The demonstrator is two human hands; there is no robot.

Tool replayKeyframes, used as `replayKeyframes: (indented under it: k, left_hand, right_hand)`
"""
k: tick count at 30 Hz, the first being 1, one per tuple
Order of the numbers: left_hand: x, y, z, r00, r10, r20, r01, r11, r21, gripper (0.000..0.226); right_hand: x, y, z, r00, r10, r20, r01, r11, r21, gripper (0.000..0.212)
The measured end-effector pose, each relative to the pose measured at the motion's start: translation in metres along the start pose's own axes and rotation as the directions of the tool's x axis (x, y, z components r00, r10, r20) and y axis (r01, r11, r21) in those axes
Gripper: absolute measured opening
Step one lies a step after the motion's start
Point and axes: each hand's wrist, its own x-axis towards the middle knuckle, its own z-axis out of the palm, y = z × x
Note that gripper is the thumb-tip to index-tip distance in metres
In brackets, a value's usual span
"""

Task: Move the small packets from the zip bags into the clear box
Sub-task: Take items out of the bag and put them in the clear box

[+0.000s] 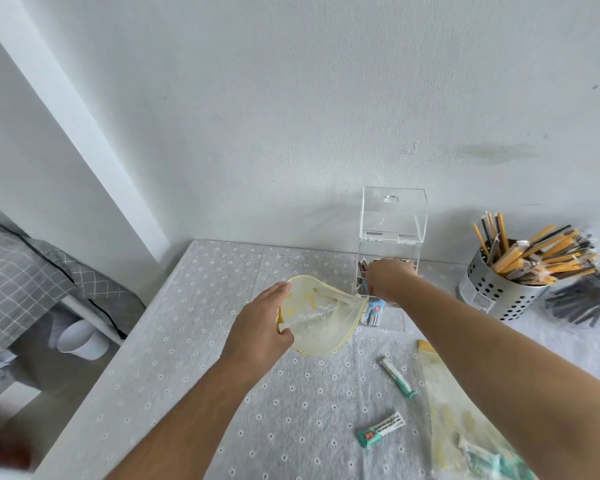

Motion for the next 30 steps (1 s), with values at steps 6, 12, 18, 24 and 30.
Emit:
replayKeyframes:
  k: [6, 12, 18, 24, 30]
  left_hand:
    - [0.001, -0.002, 0.002, 1.000, 0.003, -0.004, -0.003, 1.000, 0.002, 0.072]
    - [0.000, 0.000, -0.003, 1.000, 0.013, -0.013, -0.013, 1.000, 0.020, 0.072]
    - [-0.003, 0.006, -0.023, 0.999, 0.004, -0.054, -0.008, 0.997, -0.073, 0.070]
    - [-0.004, -0.004, -0.056, 0.998, -0.055, 0.002, 0.053, 0.966, -0.252, 0.062]
    - [-0.016, -0.027, -0.072, 0.997, -0.072, 0.040, 0.082, 0.820, -0.566, 0.045]
  right_hand:
    - [-0.001, 0.007, -0.005, 0.999, 0.013, -0.035, -0.007, 0.983, 0.183, 0.017]
    - [-0.021, 0.020, -0.036, 0.983, -0.019, -0.185, 0.081, 0.941, 0.329, 0.020]
    - [-0.059, 0.015, -0.034, 0.967, -0.211, -0.141, 0.253, 0.834, 0.490, 0.060]
    - [-0.085, -0.011, -0.012, 0.956, -0.222, -0.192, 0.284, 0.532, 0.798, 0.048]
    - [-0.093, -0.037, 0.007, 0.978, -0.026, -0.206, 0.206, 0.249, 0.946, 0.006]
